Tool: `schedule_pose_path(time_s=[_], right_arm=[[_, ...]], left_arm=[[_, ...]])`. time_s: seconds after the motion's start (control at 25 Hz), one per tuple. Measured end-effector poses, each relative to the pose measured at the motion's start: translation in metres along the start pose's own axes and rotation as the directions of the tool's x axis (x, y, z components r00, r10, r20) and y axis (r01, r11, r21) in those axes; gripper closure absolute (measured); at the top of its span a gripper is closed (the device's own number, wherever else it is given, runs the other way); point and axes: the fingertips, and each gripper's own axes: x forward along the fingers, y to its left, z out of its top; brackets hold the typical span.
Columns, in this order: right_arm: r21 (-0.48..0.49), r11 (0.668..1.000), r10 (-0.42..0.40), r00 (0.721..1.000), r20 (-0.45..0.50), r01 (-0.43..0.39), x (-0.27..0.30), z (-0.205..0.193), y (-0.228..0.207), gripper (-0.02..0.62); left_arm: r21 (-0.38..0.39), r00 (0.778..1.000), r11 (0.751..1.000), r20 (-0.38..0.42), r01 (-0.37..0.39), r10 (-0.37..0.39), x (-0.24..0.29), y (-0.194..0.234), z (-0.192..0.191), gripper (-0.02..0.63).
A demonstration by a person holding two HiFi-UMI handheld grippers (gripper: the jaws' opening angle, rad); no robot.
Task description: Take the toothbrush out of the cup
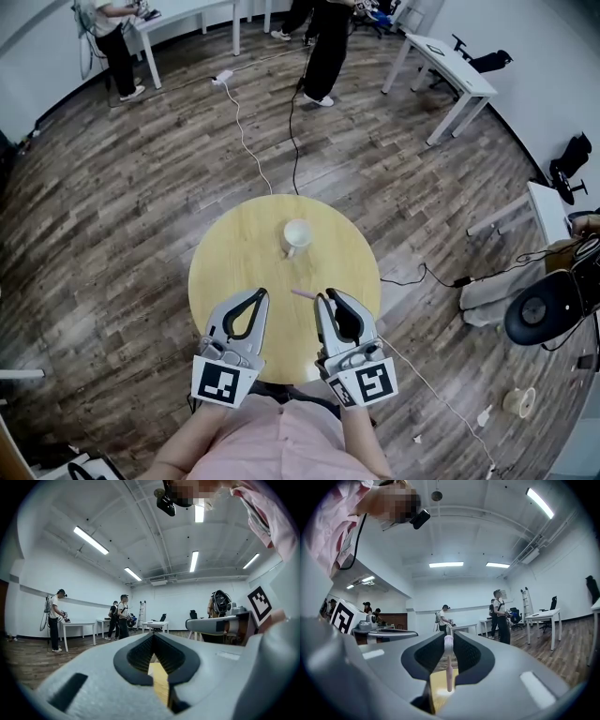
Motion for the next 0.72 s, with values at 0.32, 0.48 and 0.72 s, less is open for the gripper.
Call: schedule_pose_path(time_s=[0.32, 0.48, 0.72], right_arm=[[0.033, 0.999, -0.014, 1.000, -0.013, 0.014, -0.027, -0.007, 0.011, 0.531], [0.047, 0.999, -0.020, 1.000, -0.006, 0.020, -0.033, -0.007, 0.011, 0.531], [0.024, 1.000, -0.005, 1.000, -0.014, 0.006, -0.033, -0.006, 0.012, 0.531]], left_arm=[[0.020, 1.000, 1.000, -0.020, 0.008, -0.007, -0.027, -0.013, -0.005, 0.611], [0.023, 1.000, 1.000, -0.012, 0.016, -0.016, -0.030, -0.019, -0.003, 0.611], [0.032, 1.000, 0.999, 0.003, 0.022, -0.022, -0.028, -0.023, 0.002, 0.611]])
